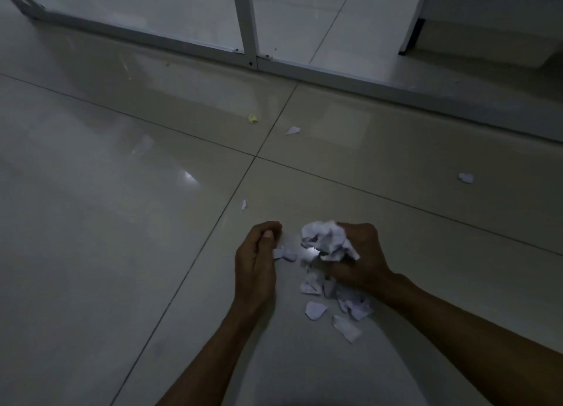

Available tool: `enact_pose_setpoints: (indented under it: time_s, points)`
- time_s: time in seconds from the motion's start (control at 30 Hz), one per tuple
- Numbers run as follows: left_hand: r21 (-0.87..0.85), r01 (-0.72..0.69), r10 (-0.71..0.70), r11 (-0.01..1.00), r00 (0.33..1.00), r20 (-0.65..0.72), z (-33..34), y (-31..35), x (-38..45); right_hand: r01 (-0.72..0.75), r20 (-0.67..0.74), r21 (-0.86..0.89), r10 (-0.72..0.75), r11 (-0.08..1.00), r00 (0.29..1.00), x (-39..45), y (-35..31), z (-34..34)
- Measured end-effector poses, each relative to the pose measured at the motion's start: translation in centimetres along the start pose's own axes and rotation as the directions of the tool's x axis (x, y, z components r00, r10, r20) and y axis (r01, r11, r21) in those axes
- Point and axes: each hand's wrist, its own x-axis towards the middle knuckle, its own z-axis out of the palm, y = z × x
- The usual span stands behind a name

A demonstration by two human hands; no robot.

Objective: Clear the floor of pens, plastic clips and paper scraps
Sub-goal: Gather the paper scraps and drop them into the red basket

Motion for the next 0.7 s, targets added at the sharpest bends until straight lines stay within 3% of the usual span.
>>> enact_pose_setpoints:
  time_s: [0.13, 0.23, 0.33, 0.4, 0.5, 0.6, 0.7]
  points:
    - [0.091, -0.056, 0.047, 0.994, 0.995, 0.093, 0.1, 0.3, 0.3, -0.267, -0.041, 0.047, 0.269, 0.963, 0.962, 0.0, -0.3, -2.1]
    - [0.224, -0.158, 0.087, 0.962, 0.951, 0.296, 0.6, 0.2, -0.4, -0.365, -0.048, 0.172, 0.377, 0.915, 0.925, -0.6, -0.9, -3.7]
    - [0.427, -0.464, 0.175, 0.776, 0.809, 0.561, 1.3, -0.7, -1.2, -0.421, -0.022, 0.169, 0.431, 0.891, 0.902, -1.7, -0.8, -5.3]
    - [0.491, -0.607, 0.210, 0.625, 0.736, 0.643, 1.8, -1.3, -1.6, -0.458, -0.024, 0.162, 0.468, 0.874, 0.884, -2.2, -0.9, -6.2]
    - [0.518, -0.709, 0.237, 0.479, 0.673, 0.701, 2.7, -1.7, -2.2, -0.528, -0.056, 0.230, 0.552, 0.818, 0.832, -2.6, -1.4, -7.5]
    - [0.508, -0.729, 0.251, 0.459, 0.655, 0.713, 3.6, -1.8, -3.5, -0.580, -0.088, 0.384, 0.654, 0.718, 0.752, -3.4, -1.4, -8.6]
    - [0.551, -0.697, 0.256, 0.459, 0.698, 0.669, 5.3, -1.6, -5.7, -0.601, -0.106, 0.435, 0.701, 0.671, 0.705, -4.0, -1.5, -9.2]
